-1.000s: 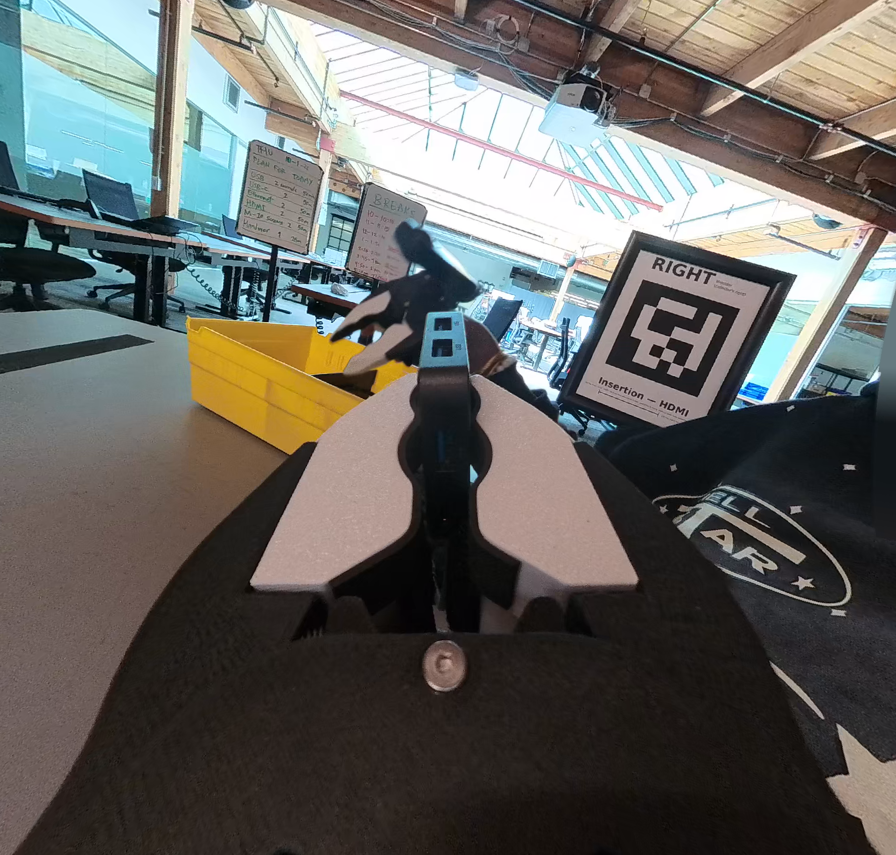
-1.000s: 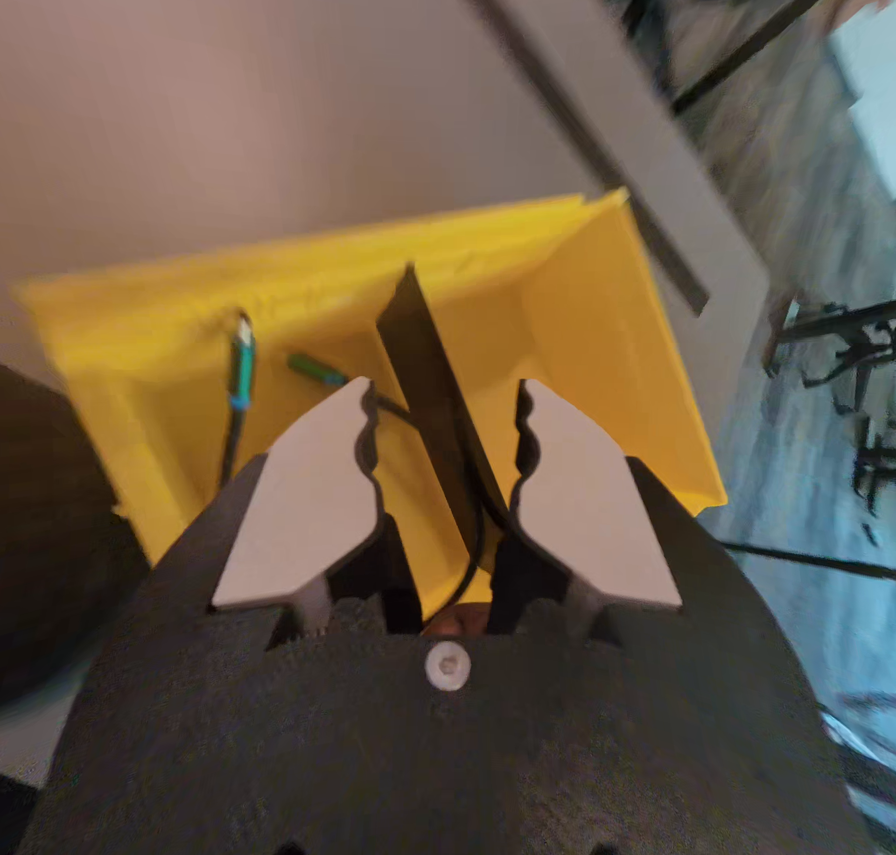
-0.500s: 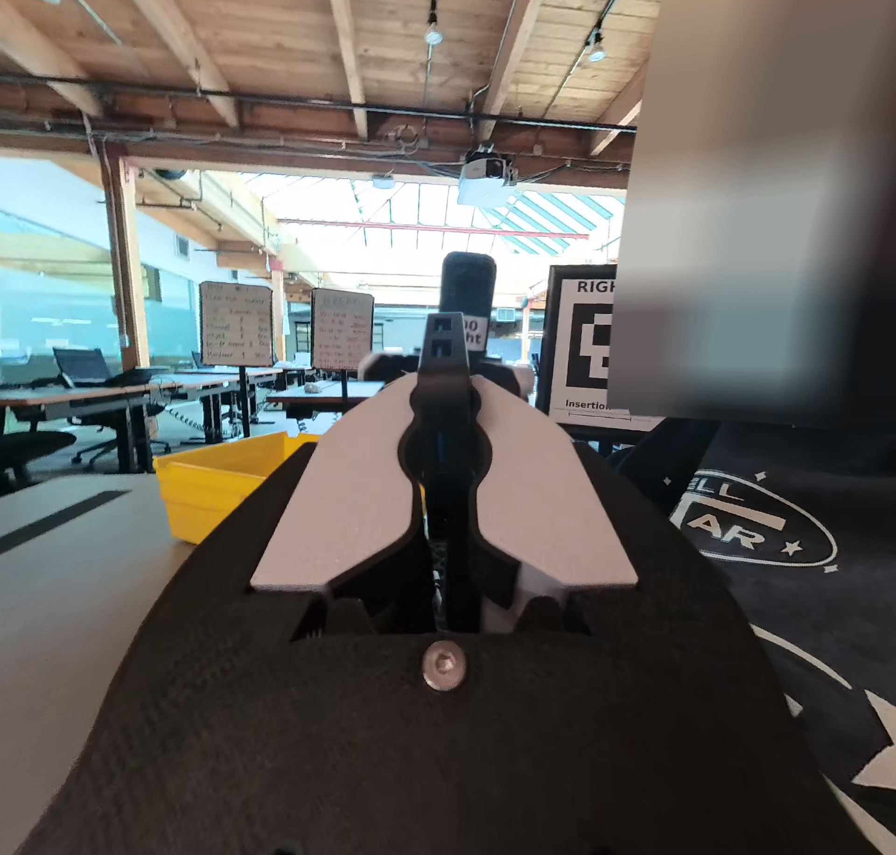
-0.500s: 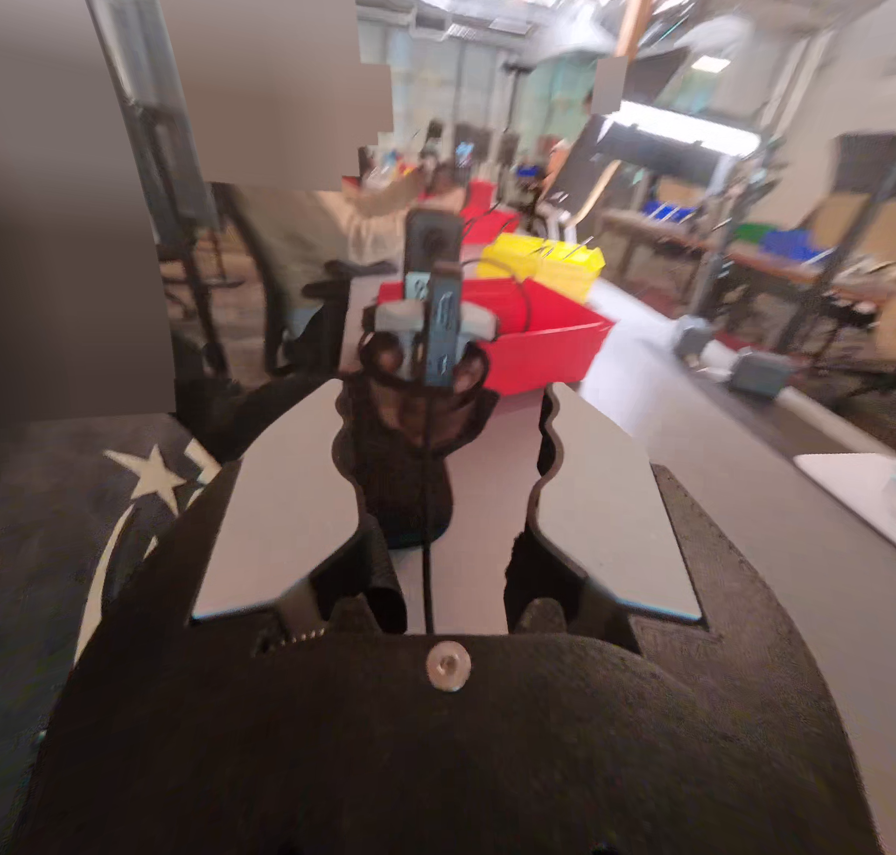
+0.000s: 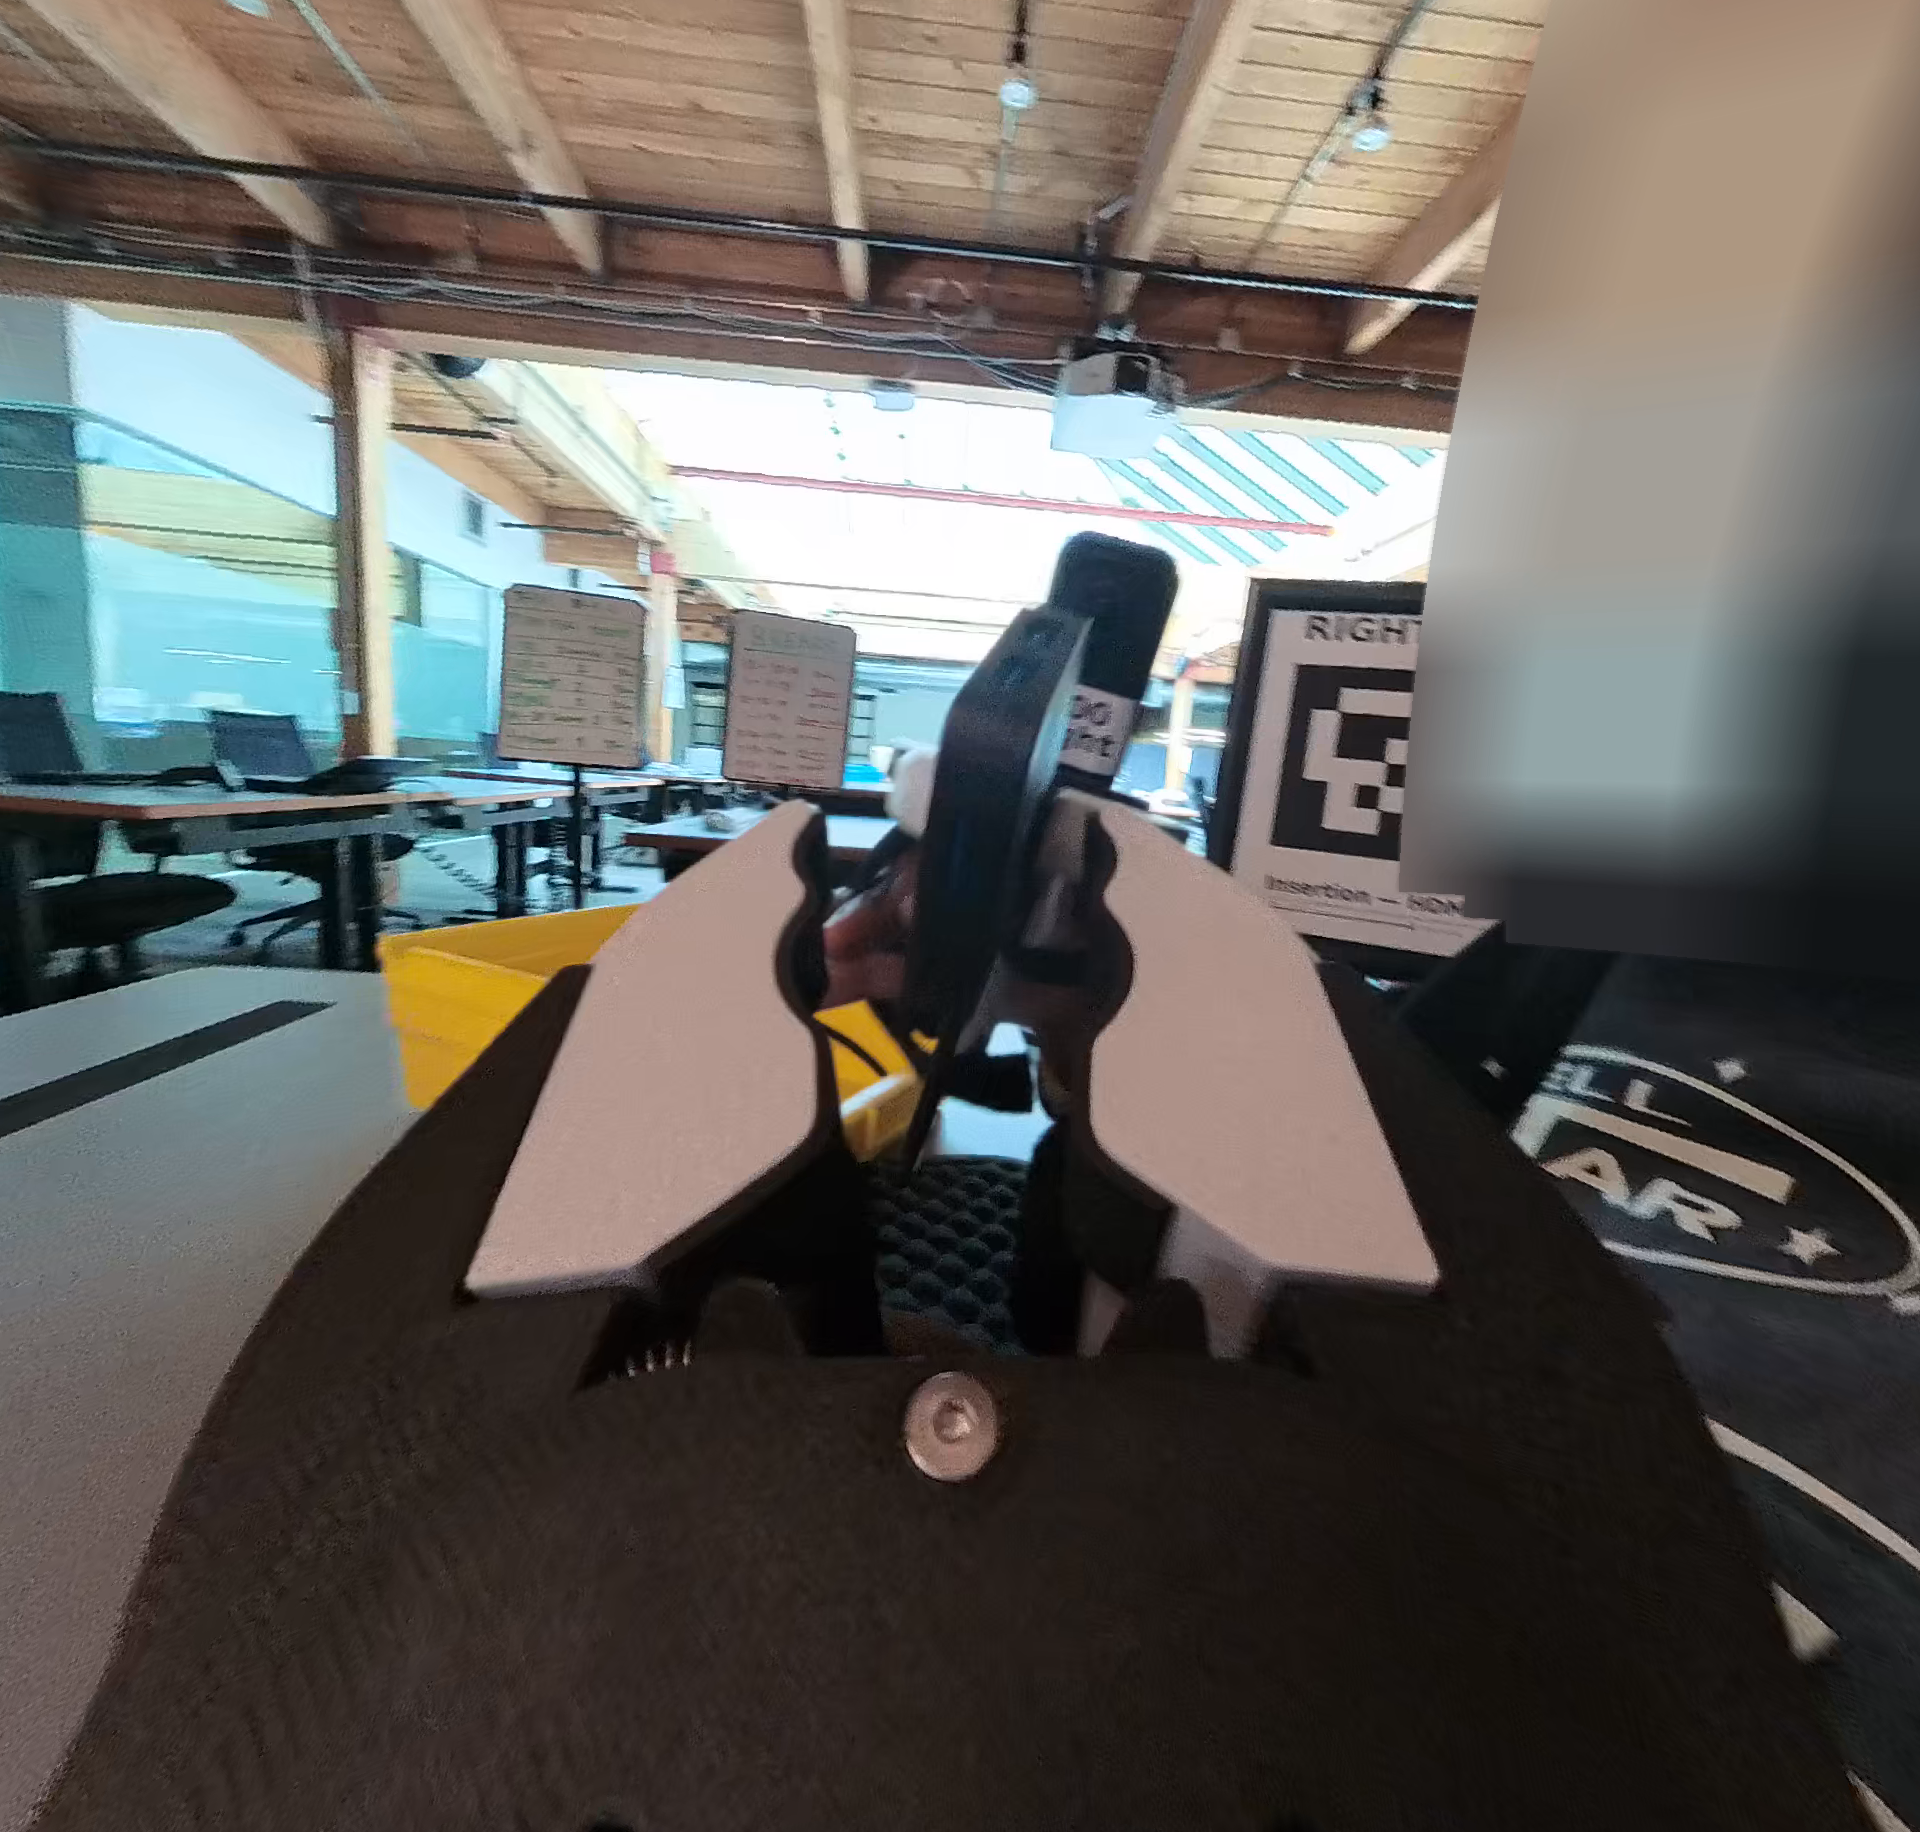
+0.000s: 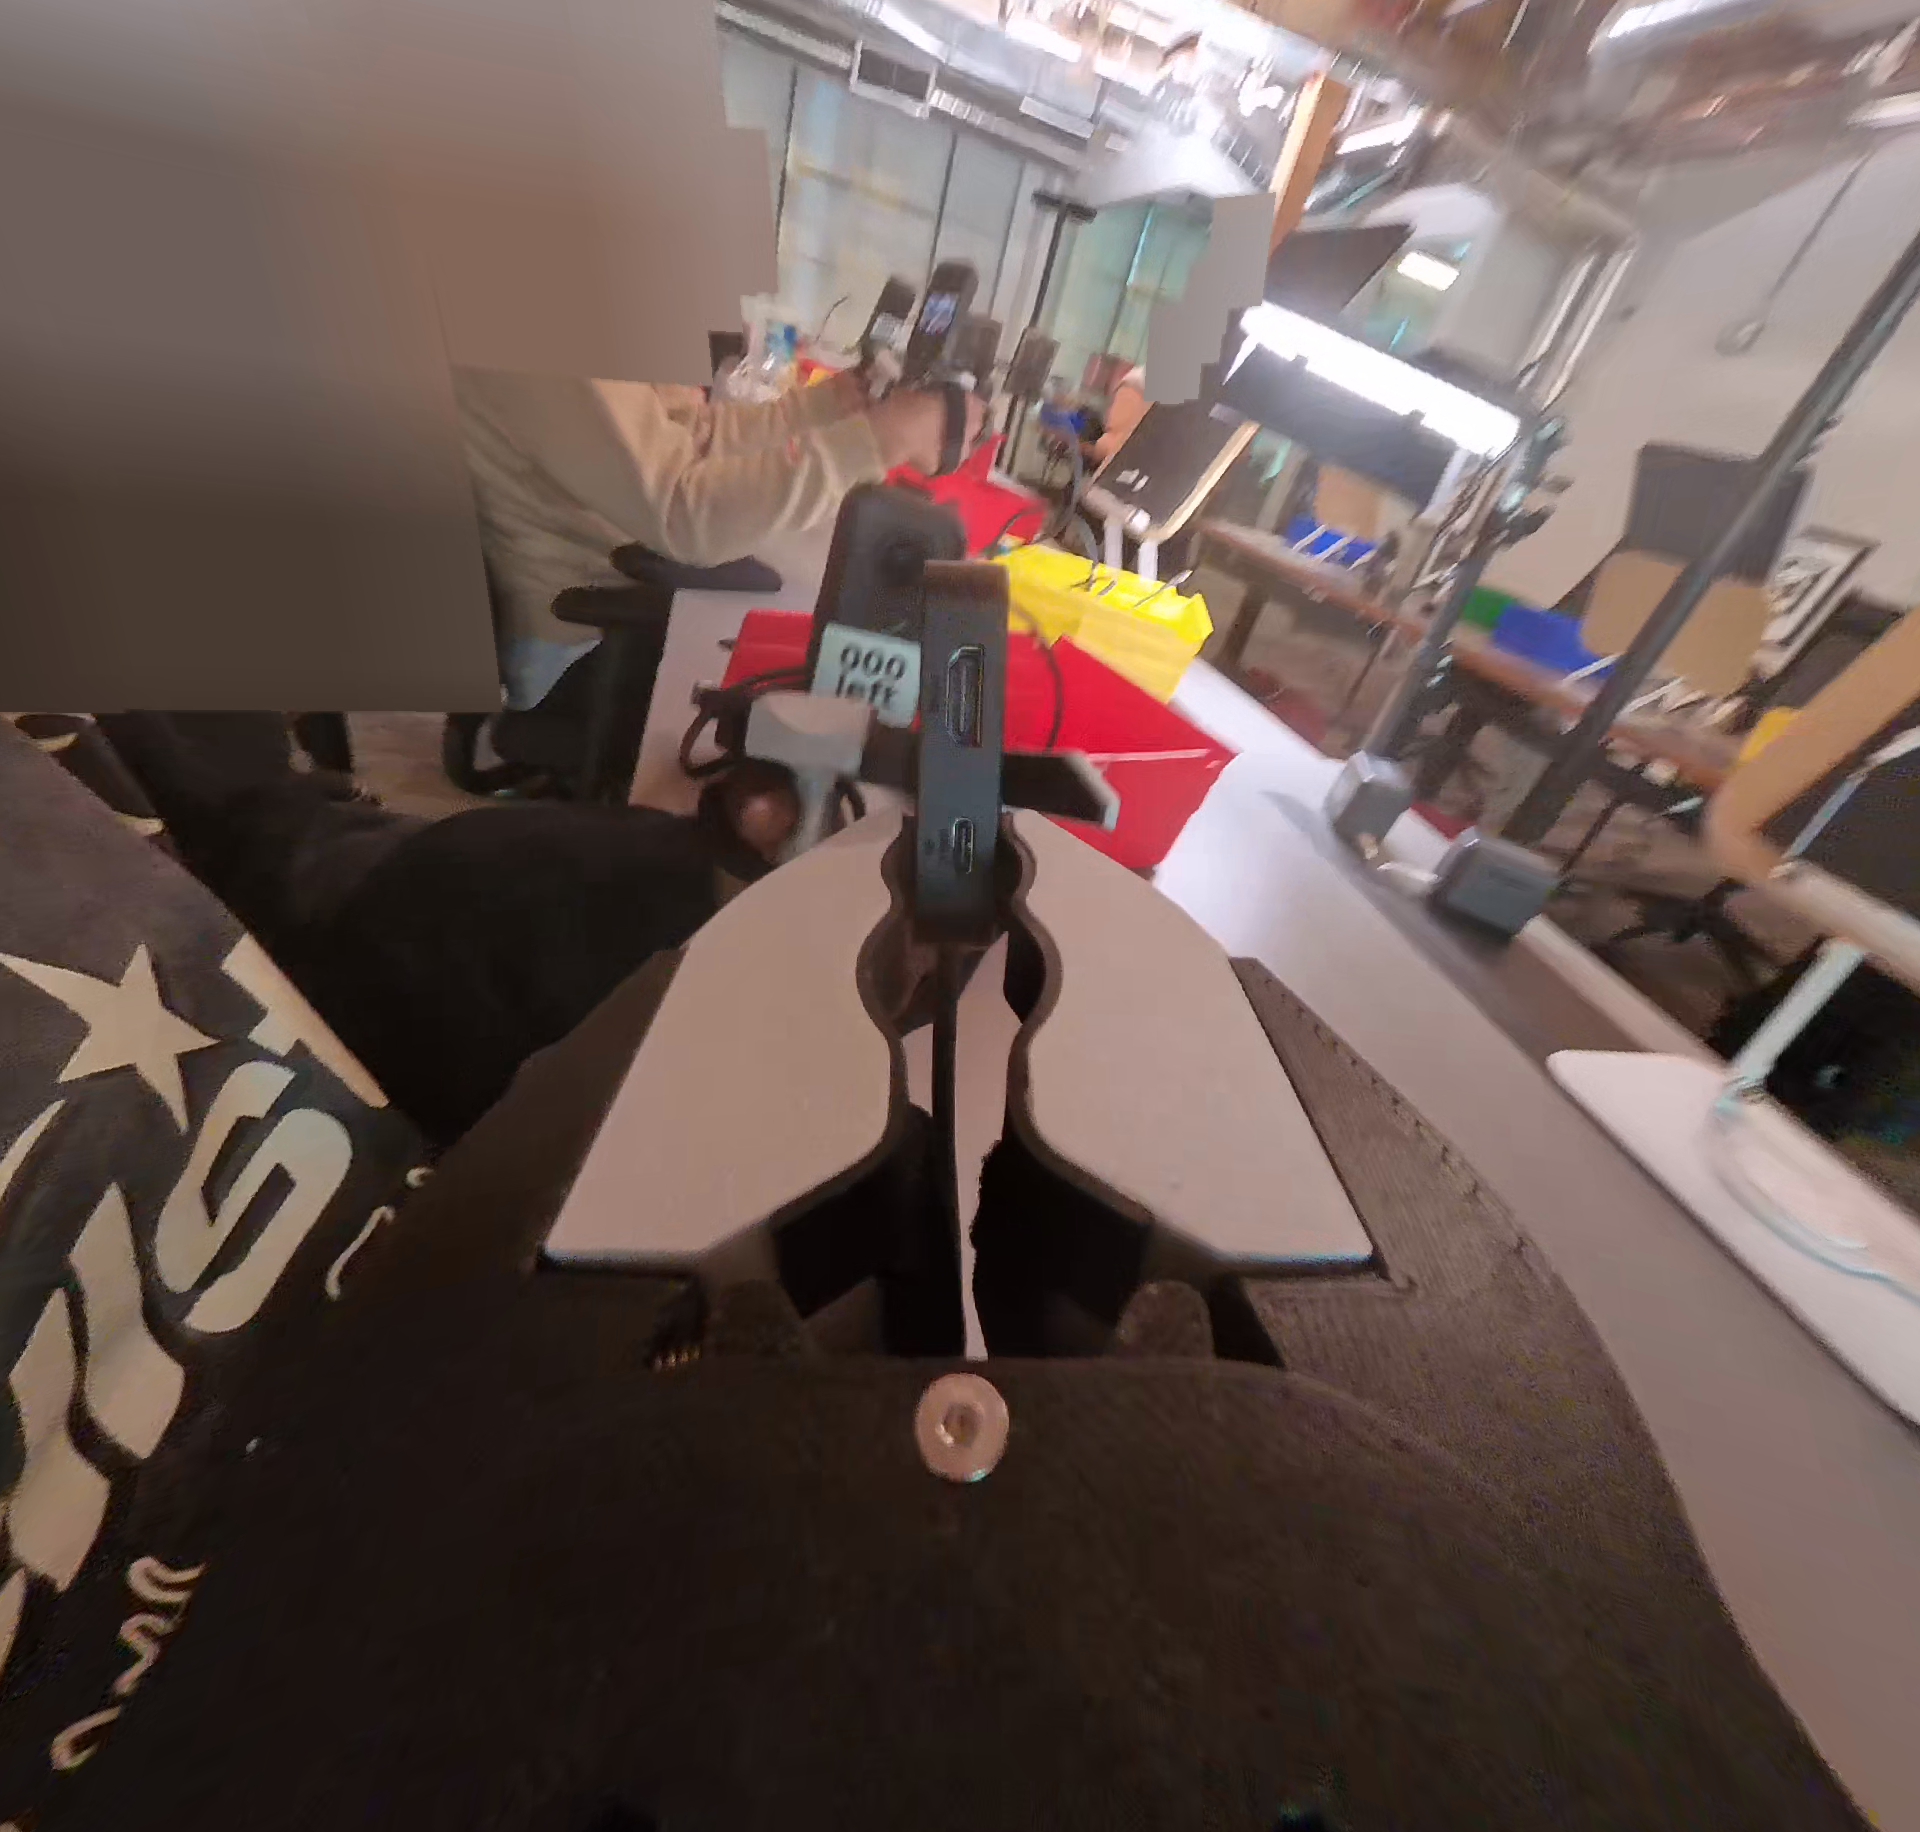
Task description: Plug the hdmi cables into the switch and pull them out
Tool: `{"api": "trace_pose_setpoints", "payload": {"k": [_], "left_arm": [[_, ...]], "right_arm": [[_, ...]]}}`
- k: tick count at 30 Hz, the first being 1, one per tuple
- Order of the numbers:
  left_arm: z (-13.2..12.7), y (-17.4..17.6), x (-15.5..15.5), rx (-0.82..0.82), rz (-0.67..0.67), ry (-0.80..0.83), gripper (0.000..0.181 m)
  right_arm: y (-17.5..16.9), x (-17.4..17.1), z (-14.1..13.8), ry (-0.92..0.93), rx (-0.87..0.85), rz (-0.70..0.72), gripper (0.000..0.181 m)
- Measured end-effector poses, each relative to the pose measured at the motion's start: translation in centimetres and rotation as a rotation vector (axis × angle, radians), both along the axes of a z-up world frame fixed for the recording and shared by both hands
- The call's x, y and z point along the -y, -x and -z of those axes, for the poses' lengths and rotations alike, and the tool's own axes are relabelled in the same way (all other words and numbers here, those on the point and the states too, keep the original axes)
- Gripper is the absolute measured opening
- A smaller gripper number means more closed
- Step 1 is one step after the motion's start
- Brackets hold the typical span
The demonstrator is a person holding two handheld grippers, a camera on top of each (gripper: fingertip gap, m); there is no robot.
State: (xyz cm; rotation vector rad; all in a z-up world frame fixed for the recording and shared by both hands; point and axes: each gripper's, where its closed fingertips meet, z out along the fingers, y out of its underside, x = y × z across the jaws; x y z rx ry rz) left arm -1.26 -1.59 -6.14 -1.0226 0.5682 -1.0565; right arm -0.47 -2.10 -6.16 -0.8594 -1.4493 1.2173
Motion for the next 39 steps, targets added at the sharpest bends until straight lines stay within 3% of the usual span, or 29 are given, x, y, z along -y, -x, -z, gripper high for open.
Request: {"api": "trace_pose_setpoints", "payload": {"k": [4,9,14,16,18,23,26,31,34,37,39], "left_arm": [[0.6,1.2,-1.9,-0.016,-0.148,0.033,0.067],[0.7,1.2,-2.5,-0.134,-0.273,-0.056,0.071],[0.5,1.2,-2.5,-0.153,-0.310,-0.098,0.070],[0.4,1.3,-2.5,-0.147,-0.306,-0.098,0.069],[0.3,1.3,-2.4,-0.142,-0.313,-0.102,0.069],[0.2,1.4,-2.4,-0.134,-0.316,-0.099,0.066],[0.3,1.3,-2.6,-0.145,-0.317,-0.096,0.066],[0.4,1.1,-2.6,-0.176,-0.329,-0.104,0.064],[0.5,0.9,-2.6,-0.188,-0.330,-0.106,0.063],[0.7,0.6,-2.4,-0.206,-0.319,-0.108,0.063],[1.2,0.3,-2.3,-0.232,-0.301,-0.103,0.063]], "right_arm": [[-3.7,-2.3,-4.6,-0.069,-0.168,0.111,0.014],[-9.8,-6.7,-10.3,-0.195,-0.350,0.294,0.014],[-12.6,-13.6,-12.0,-0.382,-0.227,0.453,0.014],[-13.1,-16.3,-11.0,-0.434,-0.150,0.437,0.014],[-13.6,-19.5,-9.0,-0.370,-0.037,0.427,0.014],[-16.5,-28.8,-0.7,-0.279,0.389,0.595,0.014],[-17.6,-31.5,3.8,-0.213,0.577,0.628,0.014],[-19.8,-34.3,10.7,-0.109,0.907,0.679,0.015],[-19.8,-34.3,13.2,-0.076,1.004,0.644,0.021],[-19.7,-33.7,14.4,-0.030,1.062,0.614,0.040],[-18.6,-32.5,12.9,0.048,1.003,0.579,0.053]]}}
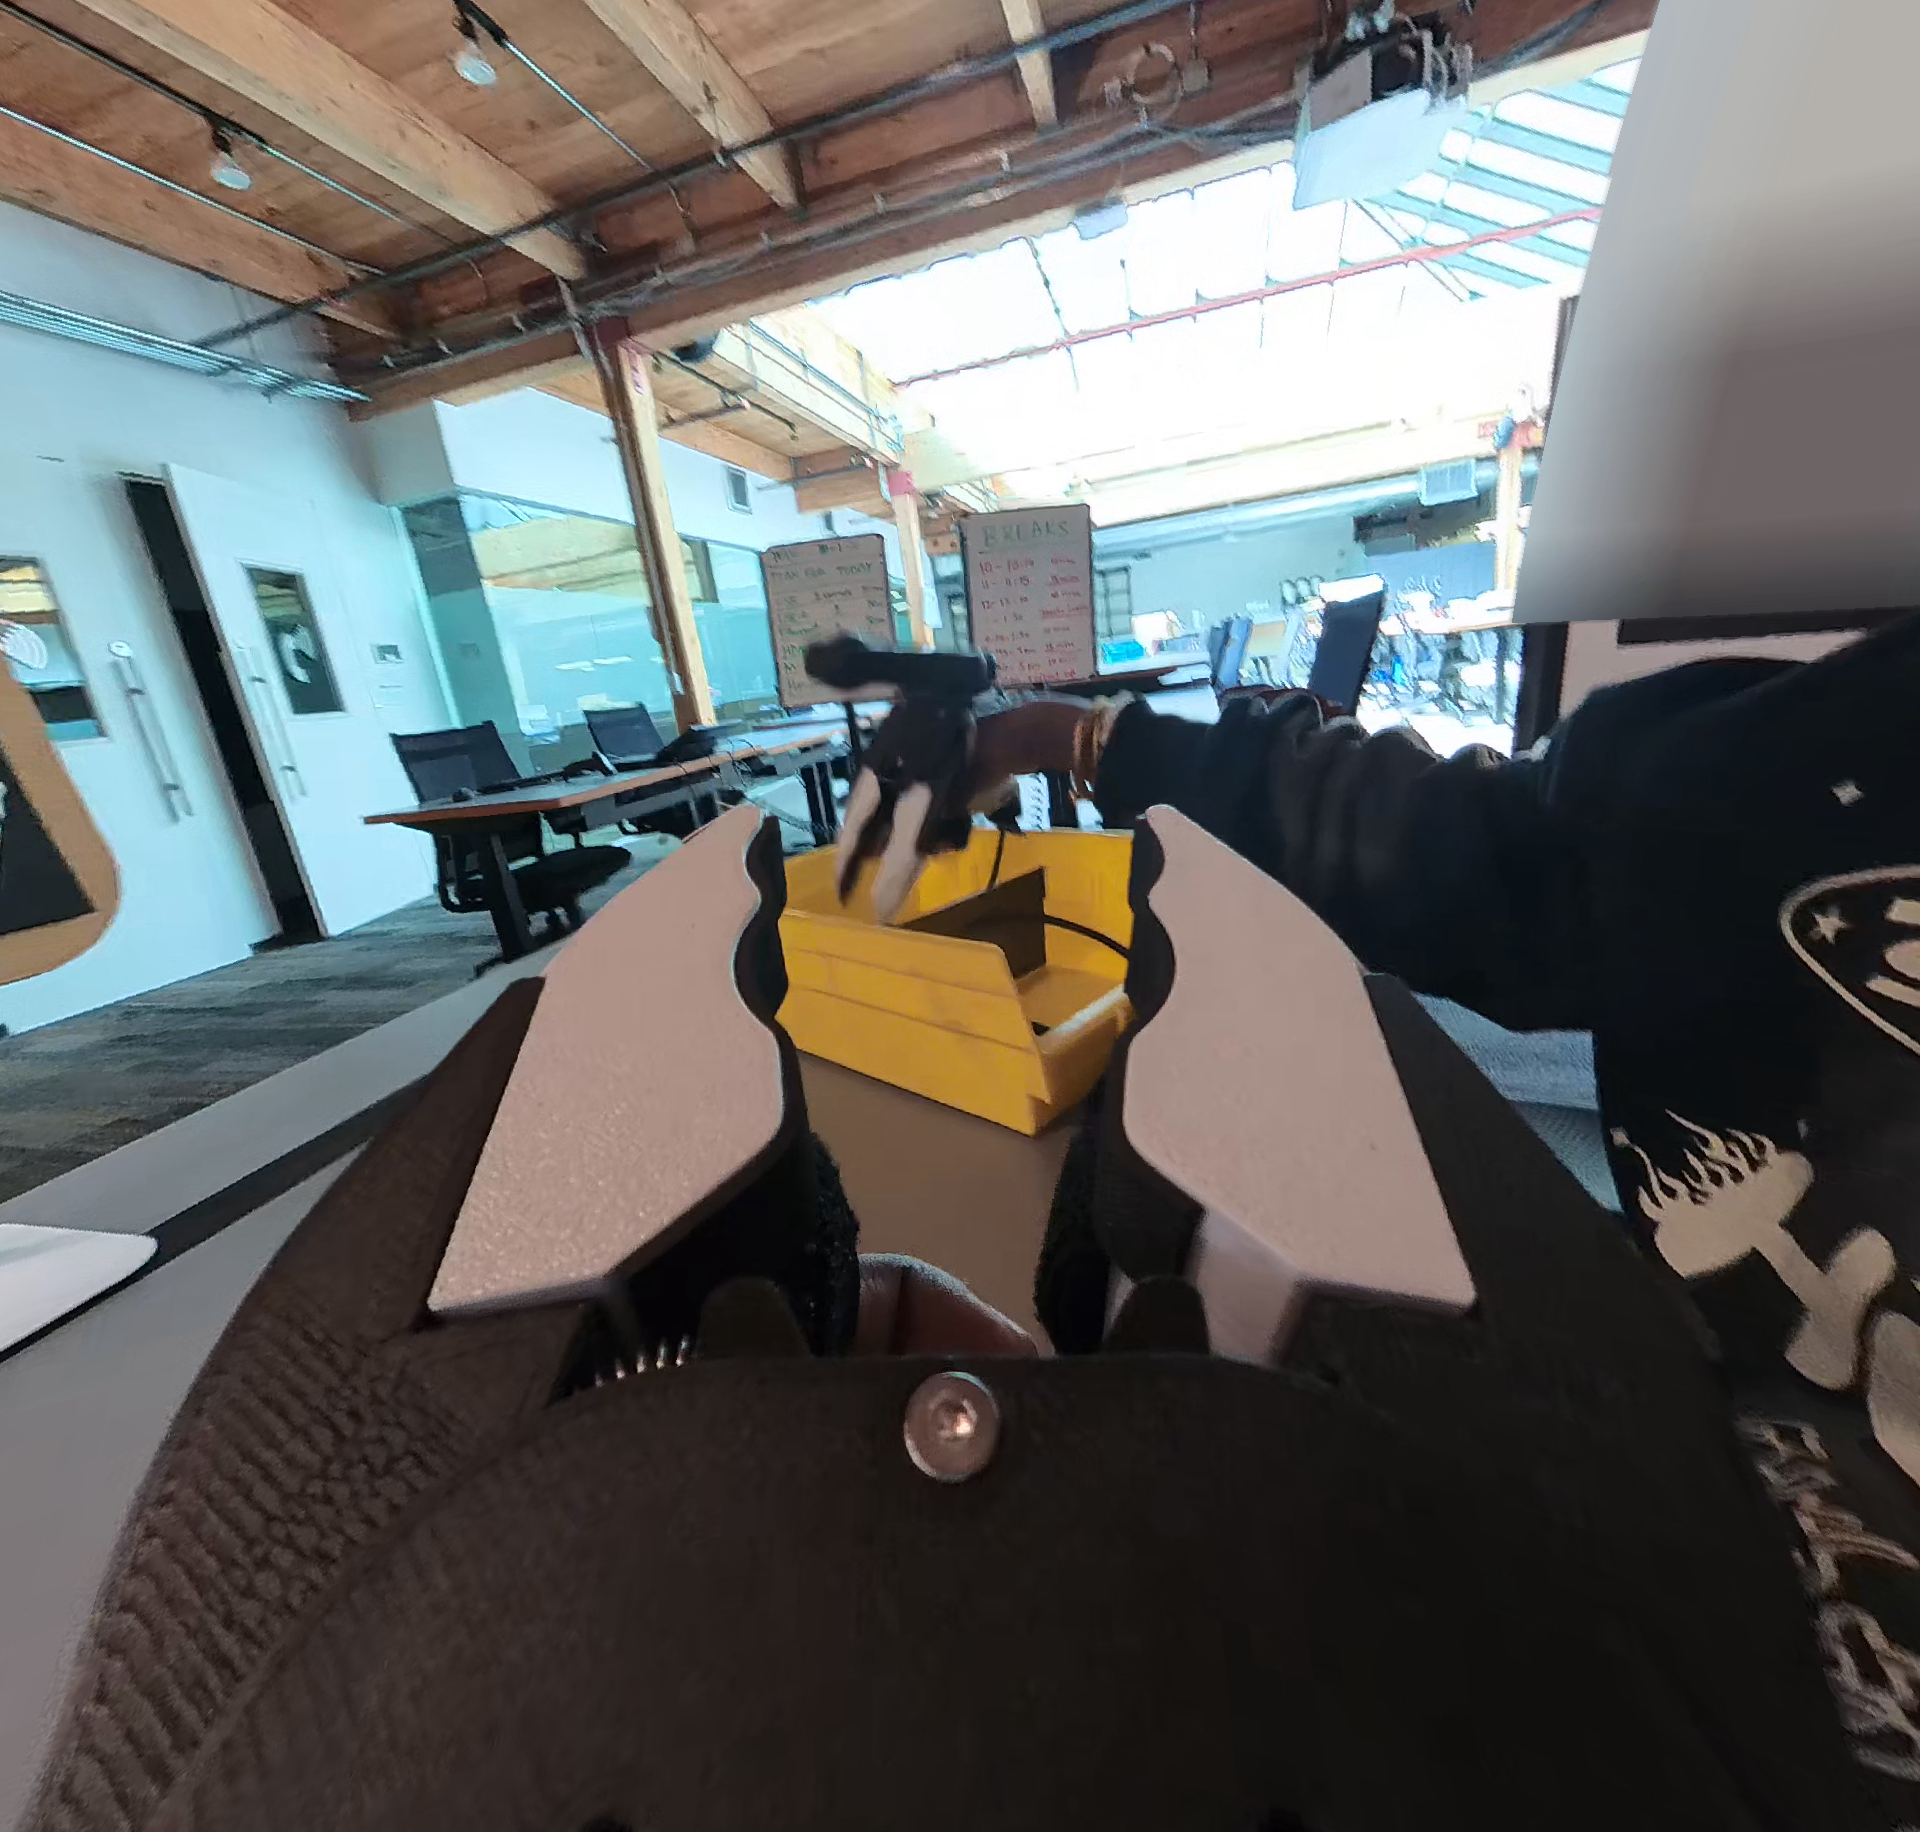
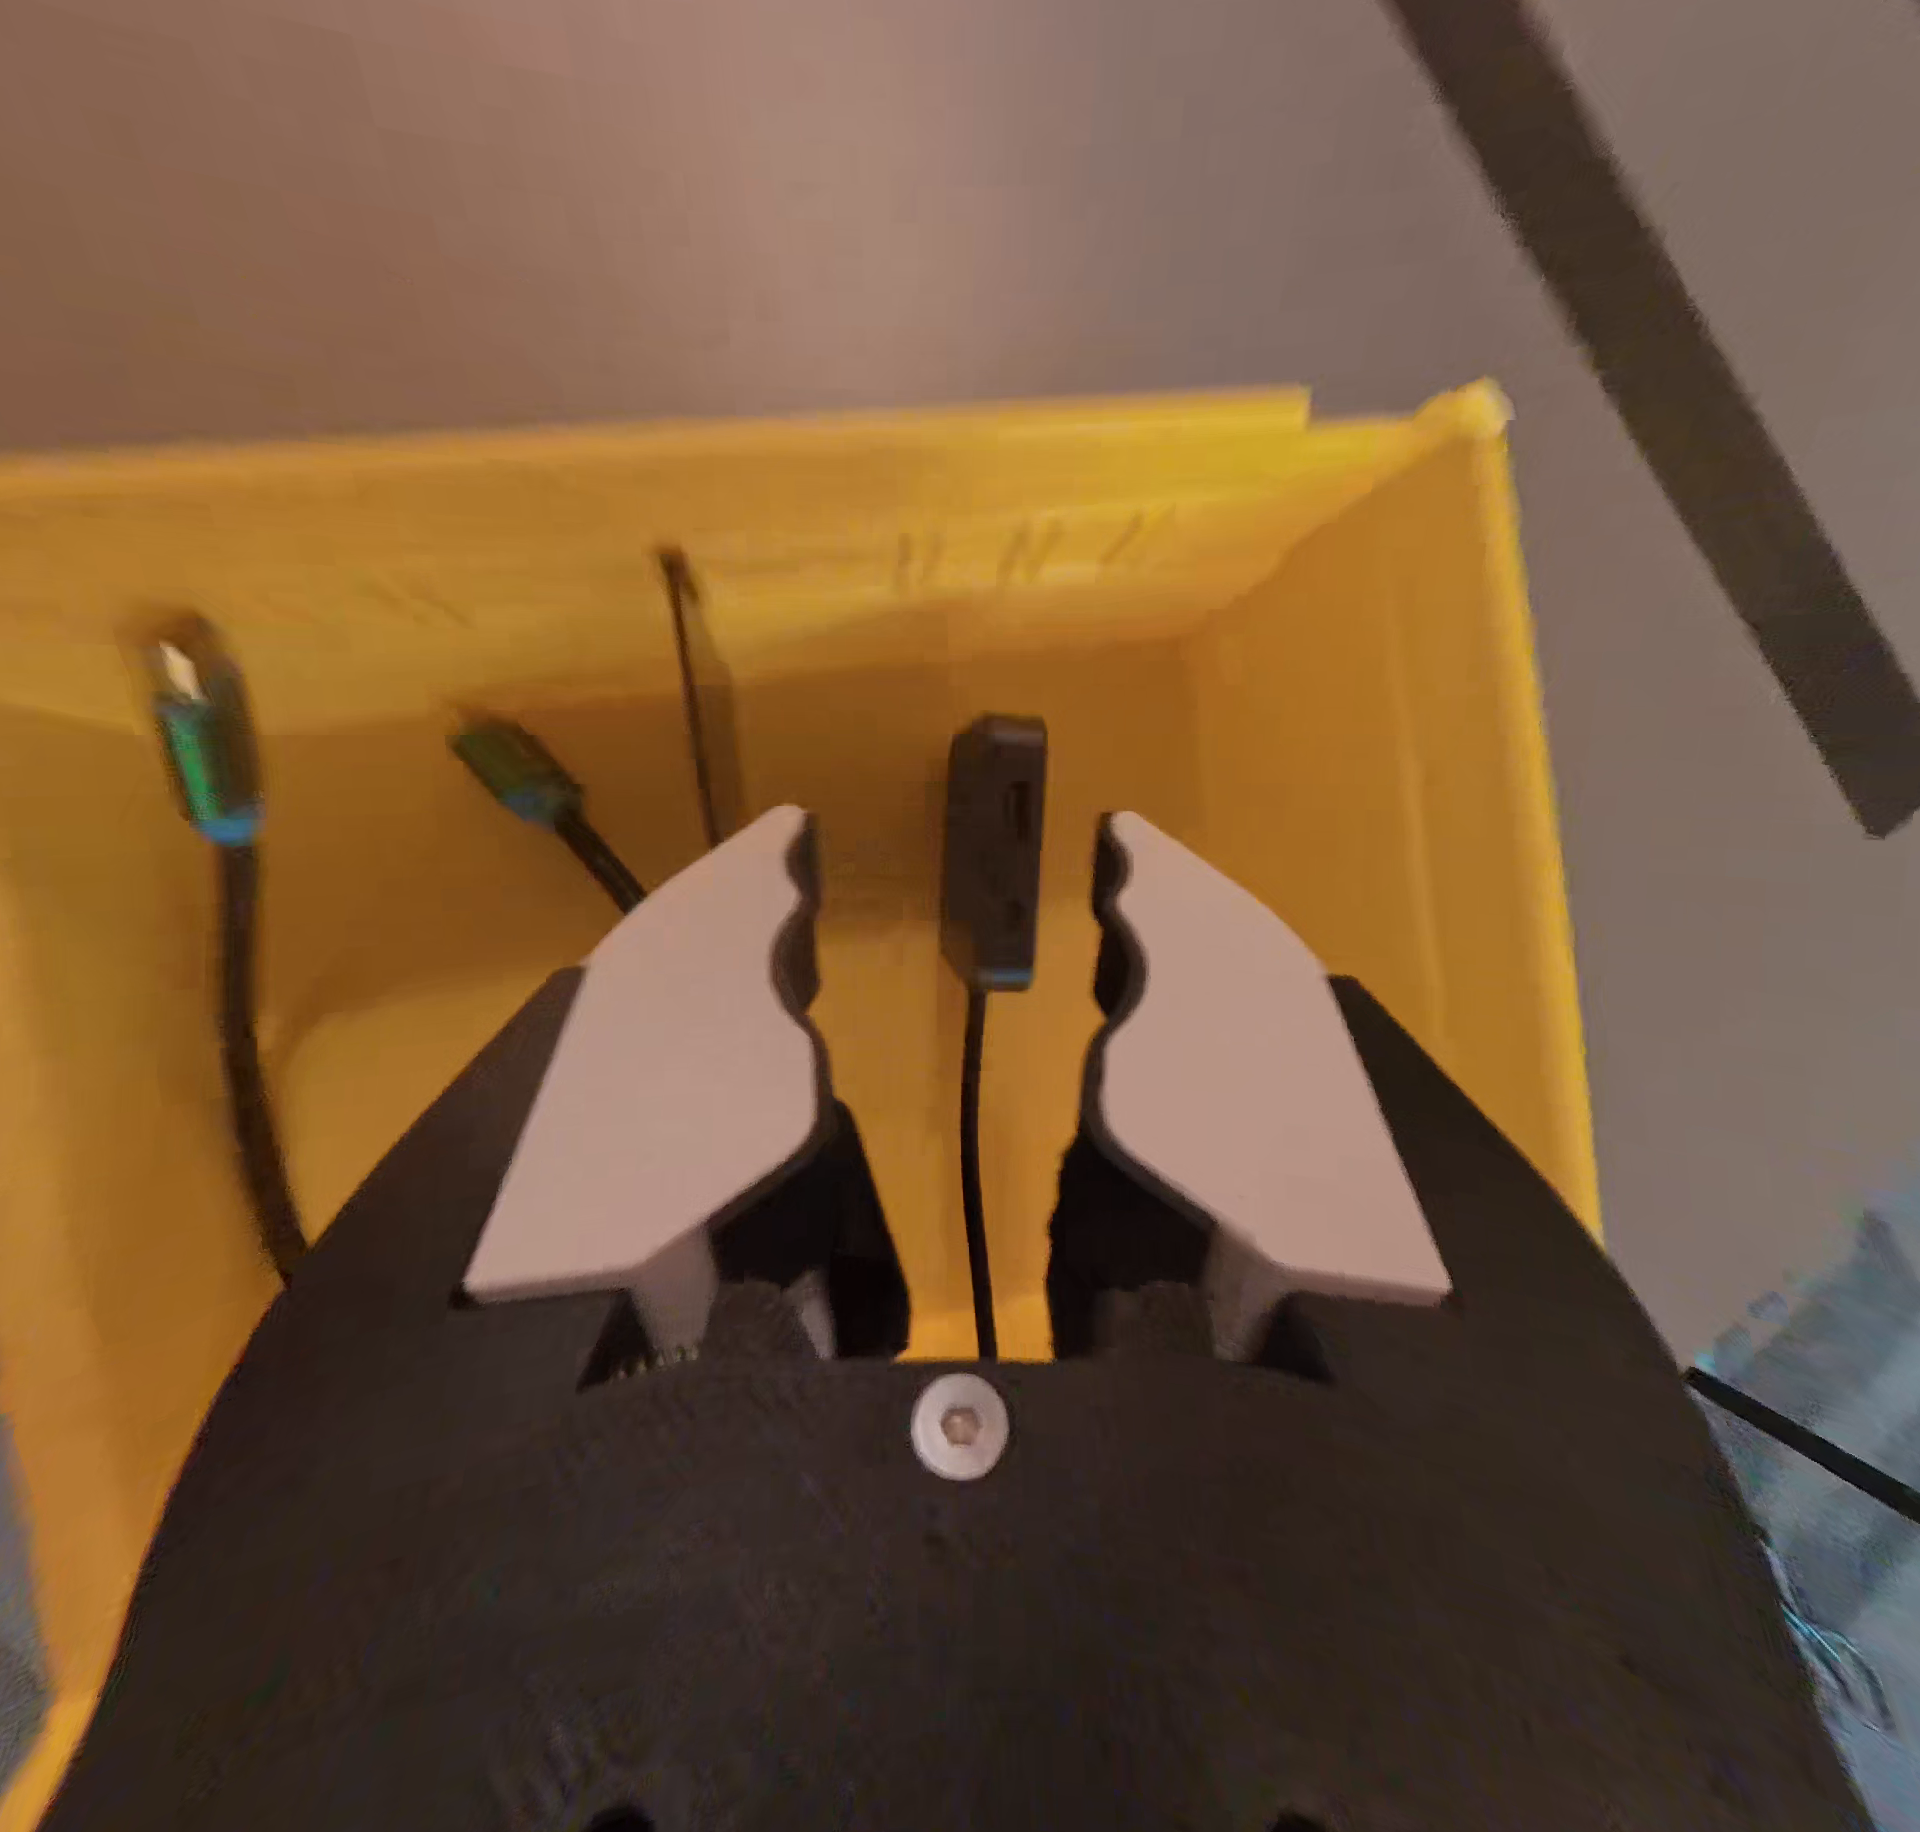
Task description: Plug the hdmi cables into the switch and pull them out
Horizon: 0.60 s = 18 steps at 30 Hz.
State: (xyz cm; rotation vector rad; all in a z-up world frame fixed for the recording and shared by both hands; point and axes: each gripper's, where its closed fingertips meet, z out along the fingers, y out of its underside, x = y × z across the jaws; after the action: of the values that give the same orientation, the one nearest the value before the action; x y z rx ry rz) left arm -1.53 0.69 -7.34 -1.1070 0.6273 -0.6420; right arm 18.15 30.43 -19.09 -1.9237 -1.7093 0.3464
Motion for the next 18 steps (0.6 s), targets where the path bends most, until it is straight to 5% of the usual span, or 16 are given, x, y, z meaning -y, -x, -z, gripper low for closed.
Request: {"api": "trace_pose_setpoints", "payload": {"k": [6,11,15,18], "left_arm": [[1.7,-1.7,0.6,-0.092,0.081,0.049,0.063],[1.8,-1.6,2.4,-0.277,0.119,0.067,0.063],[-0.3,4.3,6.3,-0.480,-0.038,0.171,0.063],[-0.4,11.9,9.4,-0.571,-0.390,0.337,0.063]], "right_arm": [[3.5,4.9,-13.1,-0.297,-0.444,0.079,0.097],[0.3,12.8,-23.5,-0.610,-1.036,0.419,0.109],[-5.4,18.9,-27.8,-0.798,-1.442,0.467,0.092],[-6.5,21.0,-28.4,-0.715,-1.535,0.411,0.093]]}}
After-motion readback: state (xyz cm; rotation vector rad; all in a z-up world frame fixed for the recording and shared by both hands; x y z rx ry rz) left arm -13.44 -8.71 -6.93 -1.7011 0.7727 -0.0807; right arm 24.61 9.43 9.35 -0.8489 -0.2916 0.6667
